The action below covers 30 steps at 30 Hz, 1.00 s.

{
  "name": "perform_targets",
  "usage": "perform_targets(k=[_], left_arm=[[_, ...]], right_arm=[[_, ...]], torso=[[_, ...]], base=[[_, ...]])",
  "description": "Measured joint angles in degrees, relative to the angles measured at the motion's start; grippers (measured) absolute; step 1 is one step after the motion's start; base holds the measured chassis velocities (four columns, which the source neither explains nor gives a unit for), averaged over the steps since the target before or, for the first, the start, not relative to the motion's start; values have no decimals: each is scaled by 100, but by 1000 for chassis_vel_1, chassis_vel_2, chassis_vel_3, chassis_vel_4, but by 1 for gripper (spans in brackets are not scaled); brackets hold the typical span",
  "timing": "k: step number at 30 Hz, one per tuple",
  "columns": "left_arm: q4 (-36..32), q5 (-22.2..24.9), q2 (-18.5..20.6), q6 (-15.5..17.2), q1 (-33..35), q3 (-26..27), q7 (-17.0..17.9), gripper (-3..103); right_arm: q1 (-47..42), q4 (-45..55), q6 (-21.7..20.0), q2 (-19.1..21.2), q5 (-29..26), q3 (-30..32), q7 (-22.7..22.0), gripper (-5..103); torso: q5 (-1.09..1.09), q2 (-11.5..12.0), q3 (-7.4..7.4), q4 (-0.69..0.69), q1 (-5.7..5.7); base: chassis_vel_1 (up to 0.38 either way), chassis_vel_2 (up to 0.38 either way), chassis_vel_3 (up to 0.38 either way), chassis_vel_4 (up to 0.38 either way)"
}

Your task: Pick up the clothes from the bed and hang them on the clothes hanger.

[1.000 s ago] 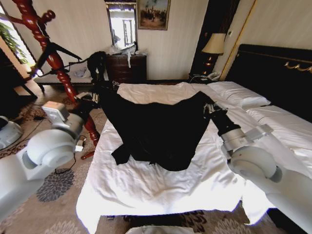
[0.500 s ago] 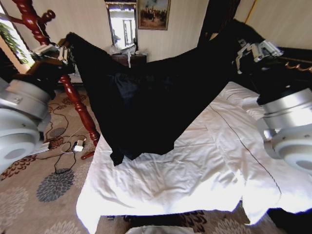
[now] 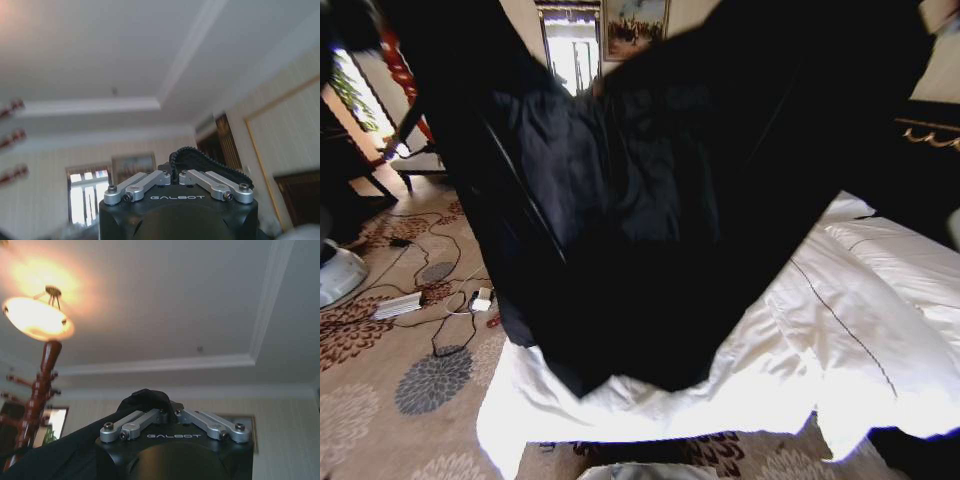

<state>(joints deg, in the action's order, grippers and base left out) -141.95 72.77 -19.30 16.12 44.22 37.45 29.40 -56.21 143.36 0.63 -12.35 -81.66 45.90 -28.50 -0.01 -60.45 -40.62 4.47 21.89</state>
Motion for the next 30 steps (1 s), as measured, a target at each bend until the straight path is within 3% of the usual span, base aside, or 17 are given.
perform_targets(k=[1,4,5,7,10,11,14,15,18,19,20,22,23,27,30], left_arm=[[0,0,0,0,0,0,0,2],[377,-815,-612,209,162,-1302,-163,2],[377,-815,-612,209,162,-1302,-163,2],[821,-1212,-1043,299,69,-2128,-189,2],[1883,-1611,-1722,352,-292,-3132,-211,2],[1883,-1611,-1722,352,-292,-3132,-211,2],[3161,-2033,-2535,225,-768,-3805,-316,2],[3161,-2033,-2535,225,-768,-3805,-316,2],[4670,-2411,-3532,22,-1426,-4333,-461,2],[5045,-2484,-3781,-13,-1644,-4461,-488,2],[5045,-2484,-3781,-13,-1644,-4461,-488,2],[5774,-2623,-4307,-69,-2083,-4664,-544,2],[5774,-2623,-4307,-69,-2083,-4664,-544,2],[6688,-2731,-5049,-153,-2396,-4926,-485,2],[6883,-2772,-5323,-164,-2341,-5005,-474,2]], right_arm=[[0,0,0,0,0,0,0,0],[-27,-280,-138,-738,815,-1400,218,0],[-27,-280,-138,-738,815,-1400,218,0],[143,-957,-124,-1266,1321,-2340,378,0],[579,-2140,-4,-1964,1828,-3425,656,0],[579,-2140,-4,-1964,1828,-3425,656,0],[1381,-3515,235,-2824,2239,-4354,796,0],[1381,-3515,235,-2824,2239,-4354,796,0],[2252,-4995,481,-3739,2500,-5102,949,0],[2473,-5498,550,-3966,2586,-5296,1035,0],[2473,-5498,550,-3966,2586,-5296,1035,0],[2852,-6325,649,-4383,2785,-5628,1289,0],[2852,-6325,649,-4383,2785,-5628,1289,0],[3134,-7088,705,-4969,2917,-5899,1622,0],[3146,-7189,752,-5180,2913,-5948,1812,0]], torso=[[0,0,0,0,0],[0,-1,1,1,-2],[0,-1,1,1,-2],[3,0,0,-2,-1],[1,0,0,4,-1],[1,0,0,4,-1],[1,1,-1,-1,-1],[1,1,-1,-1,-1],[-4,2,-2,-6,2],[-3,2,-3,-2,2],[-3,2,-3,-2,2],[5,2,-1,2,2],[5,2,-1,2,2],[2,2,-1,-4,1],[2,1,1,0,0]], base=[[0,0,0,0],[0,0,0,0],[0,0,0,0],[0,0,0,0],[0,0,0,0],[0,0,0,0],[0,0,0,0],[0,0,0,0],[0,0,0,0],[0,0,0,0],[0,0,0,0],[0,0,0,0],[0,0,0,0],[0,0,0,0],[0,0,0,0]])
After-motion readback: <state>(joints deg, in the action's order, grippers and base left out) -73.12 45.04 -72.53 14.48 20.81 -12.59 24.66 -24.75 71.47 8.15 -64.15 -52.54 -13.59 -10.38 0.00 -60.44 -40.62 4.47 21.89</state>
